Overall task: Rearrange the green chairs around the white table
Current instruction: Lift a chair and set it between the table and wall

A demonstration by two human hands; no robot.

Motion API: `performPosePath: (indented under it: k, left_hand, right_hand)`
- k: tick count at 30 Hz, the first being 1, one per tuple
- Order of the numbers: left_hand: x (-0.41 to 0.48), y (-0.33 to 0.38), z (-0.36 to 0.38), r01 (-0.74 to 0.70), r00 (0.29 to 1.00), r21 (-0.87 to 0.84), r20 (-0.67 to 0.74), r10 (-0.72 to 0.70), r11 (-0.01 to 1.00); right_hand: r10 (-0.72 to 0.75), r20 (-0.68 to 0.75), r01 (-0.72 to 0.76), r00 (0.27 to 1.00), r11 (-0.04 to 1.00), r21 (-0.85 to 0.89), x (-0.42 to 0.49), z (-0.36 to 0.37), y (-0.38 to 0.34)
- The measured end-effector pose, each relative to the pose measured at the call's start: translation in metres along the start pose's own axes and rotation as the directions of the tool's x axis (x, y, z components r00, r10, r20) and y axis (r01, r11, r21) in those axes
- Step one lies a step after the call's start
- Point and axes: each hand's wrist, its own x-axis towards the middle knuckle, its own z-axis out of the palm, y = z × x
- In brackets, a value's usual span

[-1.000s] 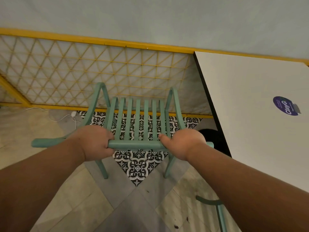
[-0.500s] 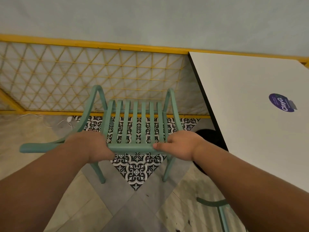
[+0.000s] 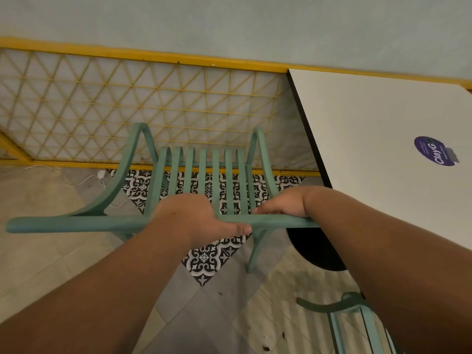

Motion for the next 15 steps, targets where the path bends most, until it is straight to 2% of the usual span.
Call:
performPosePath:
  k: [9, 15]
  left_hand:
    - [-0.004, -0.015, 0.006, -0.085, 0.983, -0.05, -0.169, 0.075, 0.995]
    - [-0.011, -0.037, 0.008, -0.134, 0.976, -0.056, -0.182, 0.122, 0.989]
  right_hand:
    - [-0.158, 0.109, 0.181, 0.981, 0.952, -0.247, -0.016, 0.0, -0.009]
    - [-0.176, 0.114, 0.199, 0.978, 0.949, -0.244, -0.027, 0.017, -0.021]
